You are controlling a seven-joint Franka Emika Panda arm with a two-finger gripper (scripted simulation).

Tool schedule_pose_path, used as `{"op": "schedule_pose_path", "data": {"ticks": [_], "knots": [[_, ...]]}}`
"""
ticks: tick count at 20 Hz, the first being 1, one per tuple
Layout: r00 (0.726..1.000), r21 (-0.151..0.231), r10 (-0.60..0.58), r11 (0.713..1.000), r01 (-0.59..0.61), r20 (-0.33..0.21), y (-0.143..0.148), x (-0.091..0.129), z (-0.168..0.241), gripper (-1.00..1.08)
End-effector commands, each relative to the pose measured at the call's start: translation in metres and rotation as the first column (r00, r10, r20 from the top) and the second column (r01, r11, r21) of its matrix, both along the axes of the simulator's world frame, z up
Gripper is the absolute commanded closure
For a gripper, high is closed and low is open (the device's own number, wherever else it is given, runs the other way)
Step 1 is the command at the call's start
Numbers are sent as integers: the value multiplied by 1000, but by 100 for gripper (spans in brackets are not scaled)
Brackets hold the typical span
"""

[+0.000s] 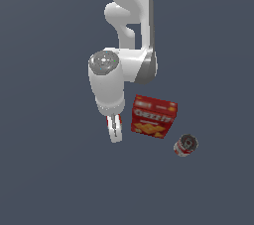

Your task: Pick up a designated object from a clutter of objects.

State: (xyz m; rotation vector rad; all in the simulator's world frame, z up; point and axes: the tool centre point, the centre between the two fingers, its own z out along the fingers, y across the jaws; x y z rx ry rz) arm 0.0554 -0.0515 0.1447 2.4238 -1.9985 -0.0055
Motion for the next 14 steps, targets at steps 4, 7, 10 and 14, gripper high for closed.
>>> {"op": "schedule_pose_path", "data": {"ticks": [4, 7, 10, 14], "knots": [[1000, 0, 0, 1000, 0, 2, 36, -26, 39, 108], [1000, -1, 0, 1000, 0, 3, 57, -40, 61, 108], [1000, -2, 0, 1000, 0, 3, 78, -55, 83, 108], [1000, -4, 0, 1000, 0, 3, 108, -77, 116, 108]]}}
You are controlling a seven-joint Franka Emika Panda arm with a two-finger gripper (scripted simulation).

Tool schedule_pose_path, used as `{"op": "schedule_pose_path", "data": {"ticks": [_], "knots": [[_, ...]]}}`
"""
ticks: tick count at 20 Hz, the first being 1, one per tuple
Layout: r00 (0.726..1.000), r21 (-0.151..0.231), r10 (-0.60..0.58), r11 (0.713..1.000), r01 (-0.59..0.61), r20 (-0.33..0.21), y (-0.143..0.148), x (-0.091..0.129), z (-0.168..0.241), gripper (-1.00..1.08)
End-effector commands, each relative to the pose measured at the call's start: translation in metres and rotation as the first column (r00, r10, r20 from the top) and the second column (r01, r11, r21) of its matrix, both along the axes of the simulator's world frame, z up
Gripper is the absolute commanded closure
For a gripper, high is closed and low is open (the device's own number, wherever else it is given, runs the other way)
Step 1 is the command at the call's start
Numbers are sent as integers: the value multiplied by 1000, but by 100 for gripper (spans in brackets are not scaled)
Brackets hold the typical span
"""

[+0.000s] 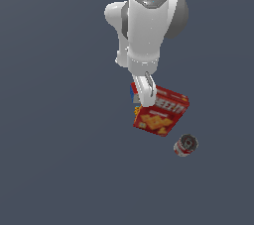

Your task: Pick up a designated object from a clutter of objects.

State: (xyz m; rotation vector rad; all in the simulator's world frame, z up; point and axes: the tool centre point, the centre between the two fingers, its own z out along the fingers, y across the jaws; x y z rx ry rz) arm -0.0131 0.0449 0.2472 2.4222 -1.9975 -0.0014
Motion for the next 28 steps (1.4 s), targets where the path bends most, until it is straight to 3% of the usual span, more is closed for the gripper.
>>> {"op": "schedule_pose_path", "data": {"ticks": [1, 16, 28], "knots": [[1000, -2, 0, 1000, 0, 3, 19, -13, 22, 108], [1000, -2, 0, 1000, 0, 3, 112, -74, 120, 108], [1000, 1, 0, 1000, 0, 2, 128, -80, 135, 108]]}}
